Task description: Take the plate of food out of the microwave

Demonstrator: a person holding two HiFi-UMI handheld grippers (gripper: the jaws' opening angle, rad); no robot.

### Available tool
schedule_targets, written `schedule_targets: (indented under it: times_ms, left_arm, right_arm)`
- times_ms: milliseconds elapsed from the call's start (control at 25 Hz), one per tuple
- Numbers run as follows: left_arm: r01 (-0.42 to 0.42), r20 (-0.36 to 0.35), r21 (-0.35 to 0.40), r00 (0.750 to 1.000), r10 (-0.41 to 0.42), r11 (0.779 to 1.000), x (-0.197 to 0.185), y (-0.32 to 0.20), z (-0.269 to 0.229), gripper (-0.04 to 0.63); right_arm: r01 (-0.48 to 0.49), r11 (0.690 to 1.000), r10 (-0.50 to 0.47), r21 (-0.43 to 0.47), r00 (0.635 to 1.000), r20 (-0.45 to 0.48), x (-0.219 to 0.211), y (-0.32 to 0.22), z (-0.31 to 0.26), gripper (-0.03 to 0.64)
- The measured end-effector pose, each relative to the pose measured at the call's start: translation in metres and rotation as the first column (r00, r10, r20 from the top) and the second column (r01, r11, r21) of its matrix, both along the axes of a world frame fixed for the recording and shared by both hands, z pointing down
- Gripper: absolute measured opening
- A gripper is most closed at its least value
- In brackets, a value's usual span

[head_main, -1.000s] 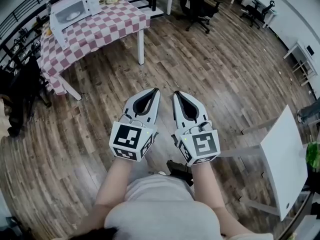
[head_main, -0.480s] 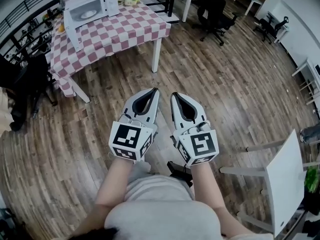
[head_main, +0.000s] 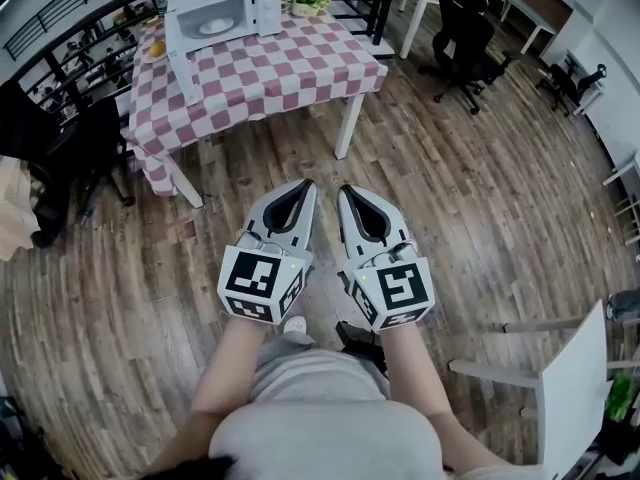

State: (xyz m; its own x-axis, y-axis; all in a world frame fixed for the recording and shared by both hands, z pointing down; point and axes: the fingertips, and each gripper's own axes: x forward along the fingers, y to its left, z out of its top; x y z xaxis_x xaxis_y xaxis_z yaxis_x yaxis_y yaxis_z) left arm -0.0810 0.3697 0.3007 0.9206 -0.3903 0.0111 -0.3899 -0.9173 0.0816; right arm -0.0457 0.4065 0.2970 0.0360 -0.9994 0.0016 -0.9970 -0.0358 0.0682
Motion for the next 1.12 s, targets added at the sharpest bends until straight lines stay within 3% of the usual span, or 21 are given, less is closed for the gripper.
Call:
schedule_targets:
  times_ms: [680,1120]
  left_arm:
    - [0.140,-0.005,-0.039,0.990,-0.140,0.989,-0.034,-0.105,0.013,0.002]
    - [0.219,0.006,-0.024,0.976,-0.219,0.975,-0.006,-0.173,0.018,0.003]
  right_arm:
    - [0.116,0.993,-0.114,-0.035,0.993,0.035,-0.023,-0.097,0.021,0.023]
    - [0.192,0.981,-0.191,-0.020,0.980,0.046,0.011,-0.168,0.027,0.024]
